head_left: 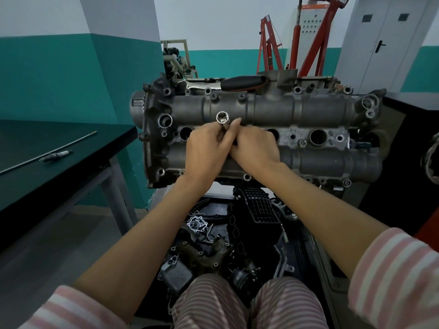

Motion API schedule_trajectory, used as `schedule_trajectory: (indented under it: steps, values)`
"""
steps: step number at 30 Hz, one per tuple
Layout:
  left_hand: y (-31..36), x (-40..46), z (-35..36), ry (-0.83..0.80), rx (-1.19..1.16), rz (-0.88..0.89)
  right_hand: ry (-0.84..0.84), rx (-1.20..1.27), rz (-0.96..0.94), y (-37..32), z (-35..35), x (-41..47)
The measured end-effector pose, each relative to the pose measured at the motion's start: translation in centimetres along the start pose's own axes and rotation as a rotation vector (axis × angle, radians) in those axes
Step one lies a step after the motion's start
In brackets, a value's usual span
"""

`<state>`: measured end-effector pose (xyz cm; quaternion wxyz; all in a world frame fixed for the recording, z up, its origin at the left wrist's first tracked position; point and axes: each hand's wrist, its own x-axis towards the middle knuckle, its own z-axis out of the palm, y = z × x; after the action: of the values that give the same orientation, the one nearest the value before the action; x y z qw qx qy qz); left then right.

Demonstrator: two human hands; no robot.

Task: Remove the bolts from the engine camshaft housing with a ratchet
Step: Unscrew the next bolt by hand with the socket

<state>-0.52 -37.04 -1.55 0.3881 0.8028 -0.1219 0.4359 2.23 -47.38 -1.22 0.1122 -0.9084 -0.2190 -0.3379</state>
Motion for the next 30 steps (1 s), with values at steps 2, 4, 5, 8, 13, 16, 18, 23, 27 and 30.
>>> schedule_trajectory:
  steps: [2, 4, 5, 8, 13, 16, 18, 23, 27, 30]
  values:
    - [0.06, -0.20, -0.08, -0.008, 0.011, 0.027, -0.012, -0.018, -0.002, -0.03, -0.04, 0.01]
    - [0.00, -0.47, -0.14, -0.023, -0.007, 0.041, -0.030, -0.027, 0.012, -0.07, 0.04, 0.09]
    - [-0.09, -0.56, -0.14, -0.027, -0.019, 0.040, -0.036, -0.021, 0.018, -0.09, 0.11, 0.11]
    - [-0.40, -0.63, -0.07, -0.027, -0.016, 0.038, -0.034, 0.026, 0.020, -0.07, 0.20, 0.08]
    - [-0.45, -0.44, 0.02, -0.031, 0.005, 0.021, 0.005, -0.006, 0.000, 0.00, 0.07, -0.06]
    - [-0.15, -0.31, 0.00, -0.012, -0.029, 0.010, 0.007, -0.011, -0.014, -0.09, -0.10, -0.16]
    - [-0.07, -0.38, 0.00, -0.009, -0.037, 0.016, 0.006, -0.013, -0.015, -0.05, -0.19, -0.20]
    - [-0.45, -0.75, -0.10, -0.010, -0.026, 0.053, -0.023, 0.008, 0.003, -0.01, 0.10, 0.00]
    - [-0.73, -0.81, 0.05, -0.004, -0.024, 0.046, -0.014, 0.051, 0.001, 0.00, 0.16, 0.04]
    - [-0.88, -0.76, 0.17, -0.008, -0.029, 0.038, -0.002, 0.027, 0.005, 0.04, 0.11, -0.03]
